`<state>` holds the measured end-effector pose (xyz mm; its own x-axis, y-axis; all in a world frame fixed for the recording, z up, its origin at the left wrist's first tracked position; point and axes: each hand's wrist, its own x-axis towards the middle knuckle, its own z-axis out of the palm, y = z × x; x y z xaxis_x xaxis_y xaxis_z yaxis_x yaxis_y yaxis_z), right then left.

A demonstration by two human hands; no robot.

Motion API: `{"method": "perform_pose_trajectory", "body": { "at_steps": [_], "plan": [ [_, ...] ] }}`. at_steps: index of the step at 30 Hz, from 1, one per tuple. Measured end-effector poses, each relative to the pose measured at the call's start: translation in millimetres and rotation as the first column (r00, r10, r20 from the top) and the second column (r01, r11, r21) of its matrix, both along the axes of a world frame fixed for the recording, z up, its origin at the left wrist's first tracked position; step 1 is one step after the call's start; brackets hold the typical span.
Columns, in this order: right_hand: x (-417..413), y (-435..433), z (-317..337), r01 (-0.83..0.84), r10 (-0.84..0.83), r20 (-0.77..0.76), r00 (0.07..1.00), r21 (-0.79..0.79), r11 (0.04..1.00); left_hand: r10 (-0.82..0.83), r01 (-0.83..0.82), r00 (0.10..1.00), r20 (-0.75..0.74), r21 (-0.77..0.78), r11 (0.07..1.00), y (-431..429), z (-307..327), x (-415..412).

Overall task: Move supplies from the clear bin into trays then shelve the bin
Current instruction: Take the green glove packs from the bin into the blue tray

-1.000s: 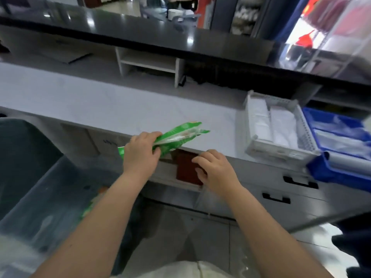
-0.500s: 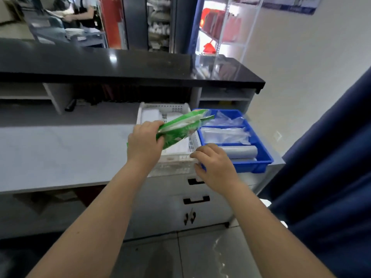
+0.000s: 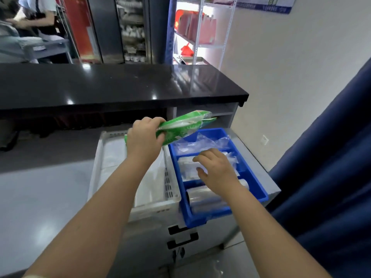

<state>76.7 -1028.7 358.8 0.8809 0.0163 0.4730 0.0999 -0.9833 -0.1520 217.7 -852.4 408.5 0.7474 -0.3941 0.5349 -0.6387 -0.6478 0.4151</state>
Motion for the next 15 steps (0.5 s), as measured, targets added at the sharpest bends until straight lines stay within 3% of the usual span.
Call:
{"method": "perform_pose_trajectory", "body": {
  "at_steps": [8, 15],
  "plan": [
    [71.7, -79.3, -23.7, 0.113, -0.114, -0.26, 0.959, -0.02, 0.993, -0.089, 0.093, 0.994, -0.061, 0.064, 0.994, -83.9, -9.7, 65.3],
    [146.8, -141.1, -54.2, 0.036, -0.083, -0.51, 0.856, -0.101, 0.994, -0.111, 0.117, 0.992, -0.061, 0.116, 0.986, -128.9, -23.1, 83.0]
  ]
}}
